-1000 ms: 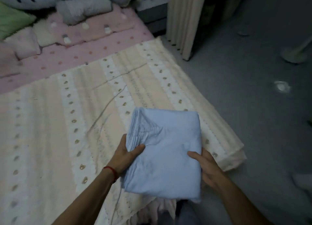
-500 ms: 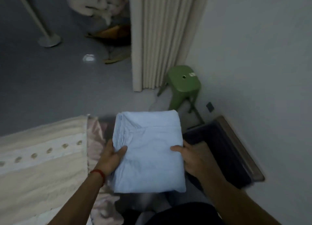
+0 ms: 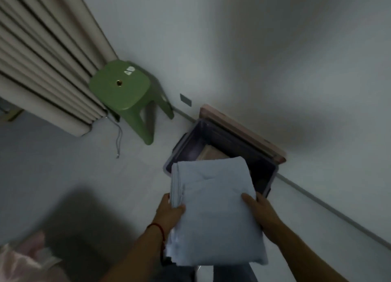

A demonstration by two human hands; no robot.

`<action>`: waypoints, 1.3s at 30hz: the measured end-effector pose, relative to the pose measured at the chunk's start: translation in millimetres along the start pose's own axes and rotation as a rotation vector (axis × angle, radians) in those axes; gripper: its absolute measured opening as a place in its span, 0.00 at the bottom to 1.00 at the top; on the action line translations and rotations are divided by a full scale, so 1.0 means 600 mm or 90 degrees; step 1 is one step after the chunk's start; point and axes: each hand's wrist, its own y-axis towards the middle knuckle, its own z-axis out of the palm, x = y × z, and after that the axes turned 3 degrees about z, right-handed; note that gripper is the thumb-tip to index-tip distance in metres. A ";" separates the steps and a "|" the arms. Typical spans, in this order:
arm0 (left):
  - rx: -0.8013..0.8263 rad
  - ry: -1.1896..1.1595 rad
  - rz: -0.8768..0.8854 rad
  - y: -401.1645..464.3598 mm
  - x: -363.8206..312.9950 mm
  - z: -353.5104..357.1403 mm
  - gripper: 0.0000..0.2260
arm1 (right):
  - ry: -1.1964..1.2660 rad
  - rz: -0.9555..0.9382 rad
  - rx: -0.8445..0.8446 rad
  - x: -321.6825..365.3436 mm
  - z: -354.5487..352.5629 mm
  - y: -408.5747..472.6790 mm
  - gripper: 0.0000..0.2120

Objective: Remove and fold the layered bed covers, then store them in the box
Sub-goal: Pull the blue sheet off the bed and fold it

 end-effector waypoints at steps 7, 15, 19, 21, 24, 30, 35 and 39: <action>0.037 -0.171 -0.192 0.265 0.107 0.175 0.34 | -0.324 -0.065 -0.097 0.041 -0.069 0.333 0.26; 0.031 -0.297 -0.296 0.476 0.239 0.331 0.19 | -0.545 -0.205 -0.080 0.013 -0.029 0.630 0.27; -0.040 -0.228 -0.219 0.560 0.276 0.337 0.22 | -0.558 -0.211 -0.083 -0.027 -0.013 0.717 0.25; -0.068 -0.135 -0.121 0.590 0.277 0.319 0.26 | -0.512 -0.169 -0.088 -0.062 -0.017 0.744 0.26; -0.076 -0.018 0.009 0.644 0.252 0.286 0.25 | -0.387 -0.070 -0.106 -0.114 -0.021 0.763 0.28; 0.007 0.240 0.160 0.776 0.209 0.261 0.20 | -0.121 0.081 -0.135 -0.233 0.012 0.803 0.30; 0.109 0.344 0.239 0.849 0.208 0.265 0.24 | 0.020 0.101 -0.213 -0.309 0.042 0.836 0.25; 0.113 0.364 0.226 0.921 0.226 0.283 0.26 | 0.042 0.107 -0.231 -0.330 0.050 0.872 0.24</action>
